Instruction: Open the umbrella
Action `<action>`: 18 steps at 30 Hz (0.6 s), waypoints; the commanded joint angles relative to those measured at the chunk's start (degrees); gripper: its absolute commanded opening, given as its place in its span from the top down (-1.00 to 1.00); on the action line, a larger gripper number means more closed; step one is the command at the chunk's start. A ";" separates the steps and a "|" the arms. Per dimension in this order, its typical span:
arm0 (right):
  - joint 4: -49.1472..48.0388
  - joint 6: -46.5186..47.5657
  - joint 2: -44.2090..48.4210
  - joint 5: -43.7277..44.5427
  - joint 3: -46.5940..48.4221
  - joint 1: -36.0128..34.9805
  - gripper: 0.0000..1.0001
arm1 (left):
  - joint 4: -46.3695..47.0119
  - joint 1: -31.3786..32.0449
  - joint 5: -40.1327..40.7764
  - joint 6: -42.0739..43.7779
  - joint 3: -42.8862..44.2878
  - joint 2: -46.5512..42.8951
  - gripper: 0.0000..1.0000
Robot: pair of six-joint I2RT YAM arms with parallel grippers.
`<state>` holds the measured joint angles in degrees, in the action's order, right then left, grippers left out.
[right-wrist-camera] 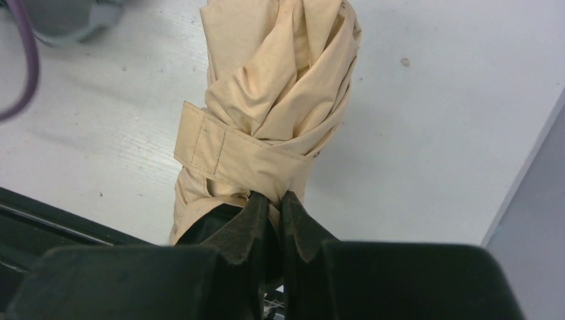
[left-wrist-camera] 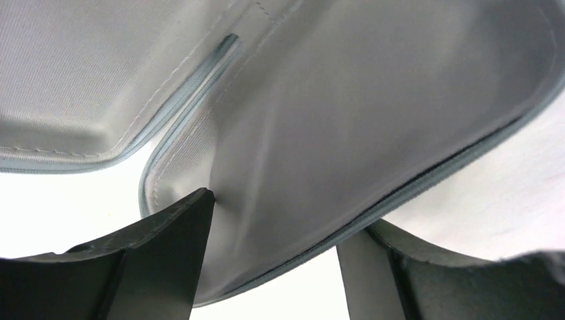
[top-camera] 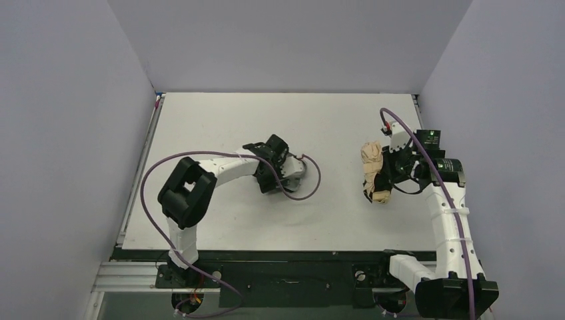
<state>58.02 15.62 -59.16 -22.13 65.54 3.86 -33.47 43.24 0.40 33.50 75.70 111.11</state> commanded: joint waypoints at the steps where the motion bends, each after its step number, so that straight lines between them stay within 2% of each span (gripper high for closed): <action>1: -2.98 -0.06 -2.54 -1.93 3.27 0.46 1.00 | -7.72 -8.71 4.81 8.21 -6.21 -1.86 -0.23; 4: -3.15 0.25 -3.97 -2.17 4.25 0.43 1.00 | -9.22 -13.77 5.62 11.79 -8.62 -3.49 -0.10; 12: -3.19 -0.02 -5.76 -4.67 4.74 -0.04 1.00 | -12.33 -33.81 7.31 20.38 -14.05 -5.07 -0.01; 18: -3.88 -0.83 -5.62 -6.93 3.62 -1.59 1.00 | -12.01 -40.50 7.96 24.64 -21.15 -10.11 0.01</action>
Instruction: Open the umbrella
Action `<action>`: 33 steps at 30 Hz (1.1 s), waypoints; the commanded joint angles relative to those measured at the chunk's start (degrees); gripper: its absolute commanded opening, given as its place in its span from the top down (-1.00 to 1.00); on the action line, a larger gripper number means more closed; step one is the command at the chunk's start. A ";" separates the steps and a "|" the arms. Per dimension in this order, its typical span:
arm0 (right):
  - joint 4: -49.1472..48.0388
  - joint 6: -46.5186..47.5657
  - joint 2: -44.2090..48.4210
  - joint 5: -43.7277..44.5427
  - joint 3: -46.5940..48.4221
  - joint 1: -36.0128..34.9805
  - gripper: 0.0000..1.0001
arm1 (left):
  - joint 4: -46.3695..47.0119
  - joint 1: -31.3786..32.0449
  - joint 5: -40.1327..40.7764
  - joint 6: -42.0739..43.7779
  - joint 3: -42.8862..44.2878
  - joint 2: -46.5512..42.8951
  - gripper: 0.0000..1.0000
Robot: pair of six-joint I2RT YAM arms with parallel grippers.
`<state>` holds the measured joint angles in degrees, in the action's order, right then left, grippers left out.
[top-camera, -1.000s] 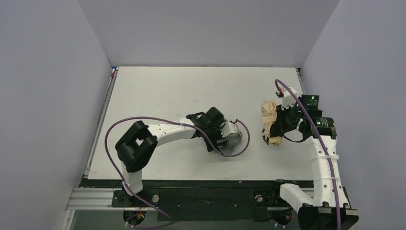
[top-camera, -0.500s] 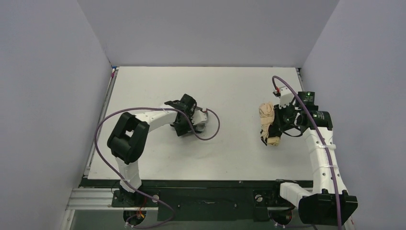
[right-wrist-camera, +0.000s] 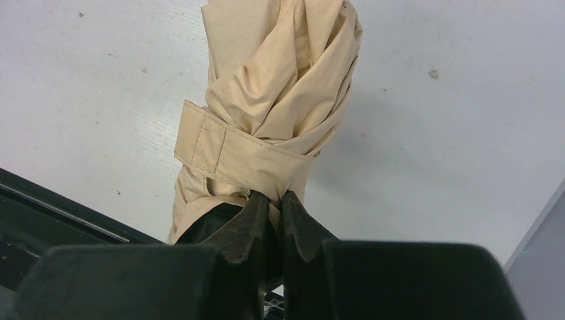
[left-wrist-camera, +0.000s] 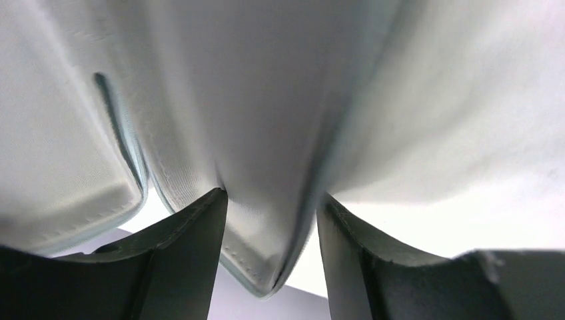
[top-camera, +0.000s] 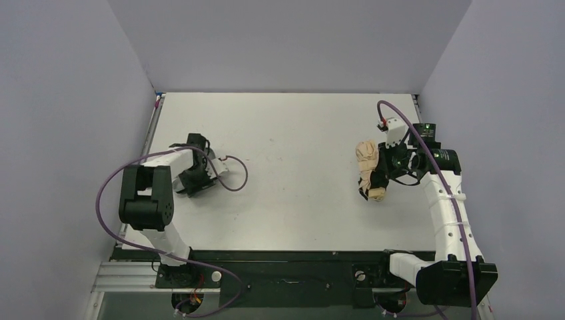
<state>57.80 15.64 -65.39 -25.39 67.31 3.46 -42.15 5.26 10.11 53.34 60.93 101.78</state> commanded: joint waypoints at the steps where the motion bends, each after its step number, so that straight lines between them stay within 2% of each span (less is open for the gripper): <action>1: -4.23 -1.26 0.70 -4.33 1.57 -1.45 1.00 | -3.56 -2.96 -1.91 4.95 -6.84 -2.04 0.00; 4: -5.68 -2.47 0.94 -6.04 1.41 -2.93 1.00 | -4.97 -4.42 -4.02 4.03 -6.60 -5.70 -0.14; 5: -6.58 -2.99 1.04 -6.77 1.42 -3.77 1.00 | -5.77 -4.48 -5.31 2.66 -6.08 -7.93 -0.28; 8: -9.00 -4.10 1.73 -8.79 1.34 -6.79 1.00 | -9.42 -4.55 -9.29 -1.02 -0.30 -12.40 -0.59; 13: -15.69 -7.90 2.84 -11.55 1.62 -11.48 1.00 | -13.56 -4.64 -17.42 -8.37 10.82 -17.77 -0.80; 14: -16.62 -8.56 2.91 -12.61 1.70 -11.91 1.00 | -13.41 -4.59 -20.53 -9.37 11.95 -19.78 -0.89; 17: -21.12 -13.13 2.97 -15.13 2.31 -13.54 1.00 | -13.41 -4.43 -27.77 -15.15 17.38 -23.38 -1.00; 21: -25.57 -19.37 3.00 -17.87 2.66 -15.02 1.00 | -12.04 -2.81 -40.73 -25.87 23.59 -26.57 -0.94; 22: -28.34 -22.70 3.25 -17.97 1.88 -15.22 1.00 | -9.83 -2.14 -44.70 -28.84 24.22 -27.34 -0.94; 25: -38.46 -34.24 5.52 -16.34 -1.28 -16.09 1.00 | -0.19 3.61 -49.56 -47.78 23.34 -29.45 -0.94; 26: -44.68 -41.45 6.05 -15.12 -3.08 -16.28 1.00 | 6.58 5.06 -50.78 -51.84 22.29 -31.03 -0.94; 27: -47.42 -44.76 6.78 -14.47 -3.77 -16.47 1.00 | 10.13 8.24 -51.01 -60.98 19.45 -31.90 -0.94; 28: -51.93 -50.54 6.86 -13.36 -4.56 -16.69 1.00 | 17.05 9.62 -51.12 -63.31 17.84 -33.64 -0.95; 30: -53.98 -55.74 6.68 -11.26 -3.85 -17.14 1.00 | 24.04 11.80 -52.97 -73.83 13.70 -34.45 -0.96; 33: -50.94 -57.88 6.56 -5.38 -1.68 -17.65 1.00 | 26.54 12.90 -53.85 -78.67 10.25 -33.85 -0.99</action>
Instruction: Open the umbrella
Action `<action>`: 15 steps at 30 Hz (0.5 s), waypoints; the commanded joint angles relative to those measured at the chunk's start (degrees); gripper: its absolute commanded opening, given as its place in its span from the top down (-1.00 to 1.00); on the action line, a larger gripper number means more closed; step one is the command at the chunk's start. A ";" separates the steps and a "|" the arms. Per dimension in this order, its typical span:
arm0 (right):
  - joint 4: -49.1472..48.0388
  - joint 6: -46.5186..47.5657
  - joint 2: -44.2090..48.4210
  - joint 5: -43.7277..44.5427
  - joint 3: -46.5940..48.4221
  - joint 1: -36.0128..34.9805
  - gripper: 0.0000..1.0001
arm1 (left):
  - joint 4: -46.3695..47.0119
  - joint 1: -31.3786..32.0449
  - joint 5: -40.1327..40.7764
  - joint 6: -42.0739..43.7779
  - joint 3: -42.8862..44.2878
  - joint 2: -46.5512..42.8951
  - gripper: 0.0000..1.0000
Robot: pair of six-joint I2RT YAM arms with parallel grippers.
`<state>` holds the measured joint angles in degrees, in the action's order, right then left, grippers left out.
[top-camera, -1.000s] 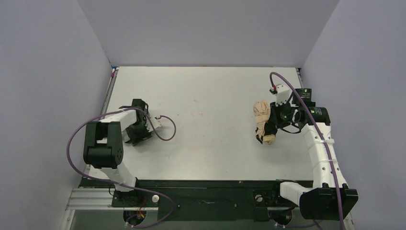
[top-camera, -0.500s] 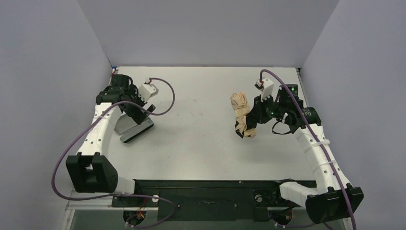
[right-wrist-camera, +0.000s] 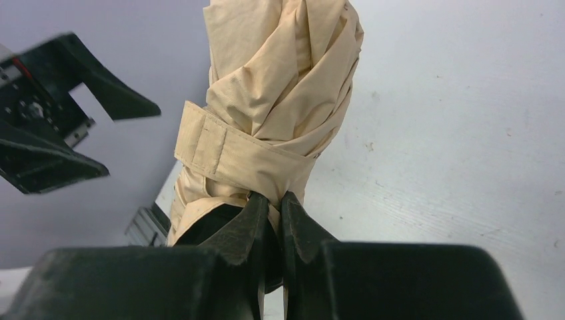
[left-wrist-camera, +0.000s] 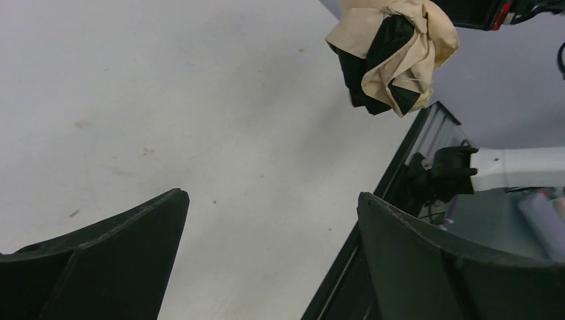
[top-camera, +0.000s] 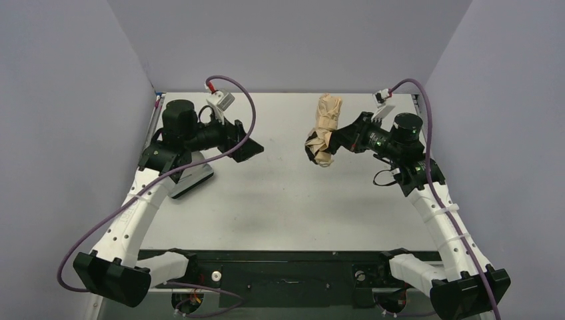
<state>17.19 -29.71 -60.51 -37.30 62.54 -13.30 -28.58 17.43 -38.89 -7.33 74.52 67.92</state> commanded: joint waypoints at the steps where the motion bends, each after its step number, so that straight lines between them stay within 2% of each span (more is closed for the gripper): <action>1: -8.20 -12.95 2.03 7.98 3.79 -1.04 1.00 | 13.87 1.94 -4.86 -18.45 -4.19 0.30 -0.95; 7: 2.64 -13.58 3.15 23.73 7.20 -1.27 1.00 | 18.25 12.51 -4.86 -19.42 -4.66 3.42 -0.65; 10: 5.96 -13.41 2.94 30.07 9.04 -1.18 1.00 | 22.81 14.43 -3.44 -22.40 -4.17 6.72 -0.48; 15: 9.01 -12.24 3.21 36.36 10.00 -0.91 1.00 | 35.10 17.03 0.61 -29.53 -4.75 10.75 -0.42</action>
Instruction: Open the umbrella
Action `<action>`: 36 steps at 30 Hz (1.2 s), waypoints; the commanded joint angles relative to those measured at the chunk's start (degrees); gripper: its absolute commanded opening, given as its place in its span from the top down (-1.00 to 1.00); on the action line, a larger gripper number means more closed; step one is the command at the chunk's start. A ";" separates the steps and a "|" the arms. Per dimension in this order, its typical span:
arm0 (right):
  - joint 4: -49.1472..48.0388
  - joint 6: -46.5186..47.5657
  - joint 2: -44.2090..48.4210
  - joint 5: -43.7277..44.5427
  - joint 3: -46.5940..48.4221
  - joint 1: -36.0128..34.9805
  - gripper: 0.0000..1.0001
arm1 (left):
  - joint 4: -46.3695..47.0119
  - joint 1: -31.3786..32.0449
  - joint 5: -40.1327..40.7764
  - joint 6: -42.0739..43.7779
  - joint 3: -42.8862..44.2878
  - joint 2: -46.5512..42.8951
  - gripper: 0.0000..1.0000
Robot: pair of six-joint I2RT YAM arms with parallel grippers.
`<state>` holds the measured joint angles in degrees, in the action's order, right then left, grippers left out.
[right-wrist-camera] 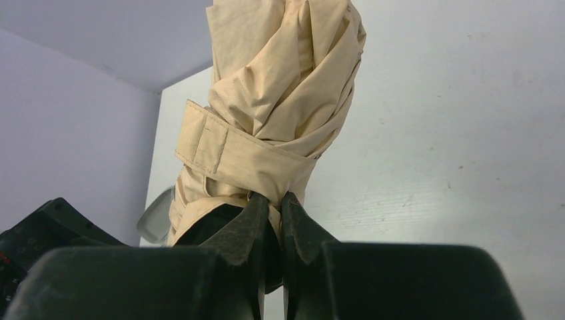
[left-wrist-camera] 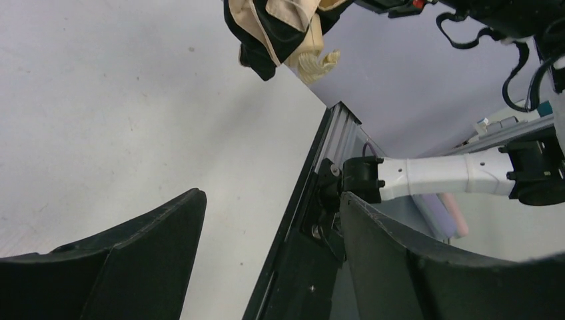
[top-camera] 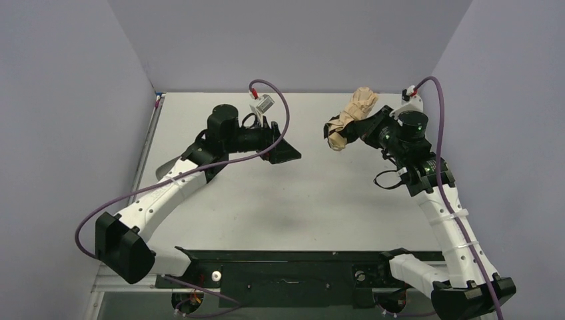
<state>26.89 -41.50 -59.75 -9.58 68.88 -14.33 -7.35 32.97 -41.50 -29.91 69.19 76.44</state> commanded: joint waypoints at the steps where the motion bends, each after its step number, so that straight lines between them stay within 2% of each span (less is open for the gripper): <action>1: -0.28 0.11 2.57 9.22 3.53 0.12 1.00 | 15.42 1.92 4.70 -7.42 0.77 3.47 -0.46; 7: -0.84 1.31 3.46 9.41 3.21 0.13 1.00 | 19.49 6.62 8.13 -10.58 2.85 7.68 -0.50; 17: -6.01 3.04 2.07 7.69 3.06 -0.28 1.00 | 20.72 8.53 10.66 -10.56 3.65 10.44 -0.21; 19: -6.51 3.13 1.09 7.50 3.39 -0.34 1.00 | 21.51 8.31 11.20 -11.68 4.12 11.03 -0.09; 23: -7.71 3.64 -0.63 6.93 3.83 -0.69 1.00 | 22.67 8.12 11.50 -12.66 5.73 12.79 -0.03; 36: -10.03 4.79 -1.08 6.57 3.44 -3.07 1.00 | 24.05 8.17 13.09 -15.45 8.61 17.56 -0.09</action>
<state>24.05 -37.71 -62.04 -2.61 69.45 -16.21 13.21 41.25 -30.11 -43.90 75.00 93.45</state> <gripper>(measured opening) 0.042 0.539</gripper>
